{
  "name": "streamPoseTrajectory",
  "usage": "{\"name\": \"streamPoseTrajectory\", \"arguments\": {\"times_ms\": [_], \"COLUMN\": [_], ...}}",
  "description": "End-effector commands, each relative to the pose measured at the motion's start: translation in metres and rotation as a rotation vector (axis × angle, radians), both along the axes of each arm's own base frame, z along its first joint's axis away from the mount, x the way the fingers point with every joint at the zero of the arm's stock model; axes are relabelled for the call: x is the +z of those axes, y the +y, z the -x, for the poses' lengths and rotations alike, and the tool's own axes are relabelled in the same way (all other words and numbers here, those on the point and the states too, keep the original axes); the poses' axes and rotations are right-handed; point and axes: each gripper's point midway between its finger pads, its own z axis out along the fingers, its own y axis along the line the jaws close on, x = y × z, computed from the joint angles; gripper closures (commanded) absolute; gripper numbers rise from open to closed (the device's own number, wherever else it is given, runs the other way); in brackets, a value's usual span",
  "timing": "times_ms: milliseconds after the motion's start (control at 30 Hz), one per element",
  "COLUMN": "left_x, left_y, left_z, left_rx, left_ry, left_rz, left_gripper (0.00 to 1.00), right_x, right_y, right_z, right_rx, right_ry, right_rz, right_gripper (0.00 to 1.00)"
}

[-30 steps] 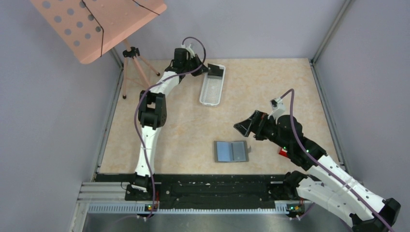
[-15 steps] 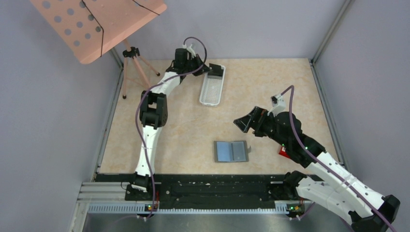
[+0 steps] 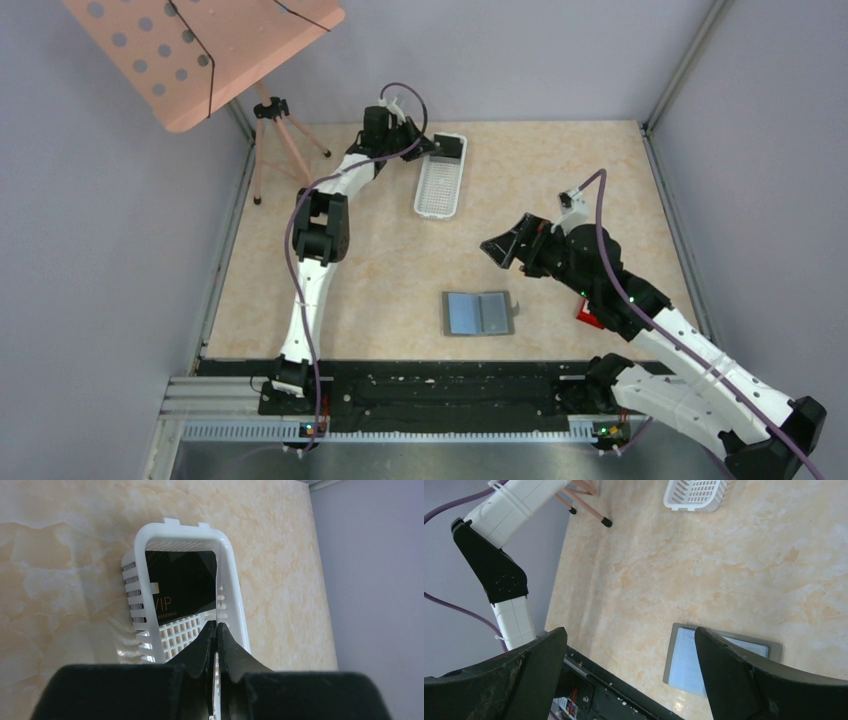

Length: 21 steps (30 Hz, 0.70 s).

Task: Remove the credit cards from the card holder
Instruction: Place the credit card in the storage box.

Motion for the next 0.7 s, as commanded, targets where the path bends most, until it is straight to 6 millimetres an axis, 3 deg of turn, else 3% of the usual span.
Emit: {"name": "streamPoseTrajectory", "arguments": {"times_ms": [0,133,667], "left_x": [0.035,0.036,0.034], "left_y": [-0.006,-0.006,-0.008], "left_z": [-0.013,-0.015,-0.022], "left_rx": [-0.008,0.000,0.013], "left_ry": [-0.125,-0.133,-0.178], "left_rz": [0.043,0.051,0.051], "left_gripper": [0.90,0.84,0.80], "right_x": [0.028,0.025,0.021], "right_y": [0.002,0.004,0.013], "right_z": [-0.007,-0.010,-0.018], "right_rx": [-0.002,-0.003,0.016], "right_ry": [-0.060,-0.055,-0.044], "right_rz": [-0.014,-0.007,0.012], "right_gripper": [0.01,0.01,0.01]}}
